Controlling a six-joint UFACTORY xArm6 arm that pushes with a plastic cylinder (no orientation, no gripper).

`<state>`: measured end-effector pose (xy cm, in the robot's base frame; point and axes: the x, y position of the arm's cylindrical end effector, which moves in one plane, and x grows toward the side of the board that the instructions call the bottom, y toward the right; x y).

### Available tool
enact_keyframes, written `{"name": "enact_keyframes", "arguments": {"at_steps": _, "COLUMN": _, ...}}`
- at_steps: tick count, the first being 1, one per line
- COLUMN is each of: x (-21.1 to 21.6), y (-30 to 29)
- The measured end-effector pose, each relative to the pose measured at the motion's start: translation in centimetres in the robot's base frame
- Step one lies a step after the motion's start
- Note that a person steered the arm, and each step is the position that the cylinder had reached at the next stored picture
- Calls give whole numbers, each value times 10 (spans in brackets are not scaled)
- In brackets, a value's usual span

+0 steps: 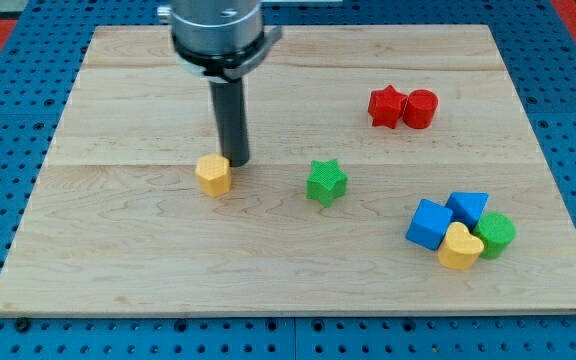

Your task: Move your arm to the bottom right of the board

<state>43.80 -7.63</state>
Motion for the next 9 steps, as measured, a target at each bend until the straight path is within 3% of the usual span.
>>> {"name": "enact_keyframes", "arguments": {"at_steps": 2, "x": 30, "y": 4}}
{"name": "enact_keyframes", "arguments": {"at_steps": 5, "x": 140, "y": 41}}
{"name": "enact_keyframes", "arguments": {"at_steps": 7, "x": 179, "y": 151}}
{"name": "enact_keyframes", "arguments": {"at_steps": 9, "x": 170, "y": 289}}
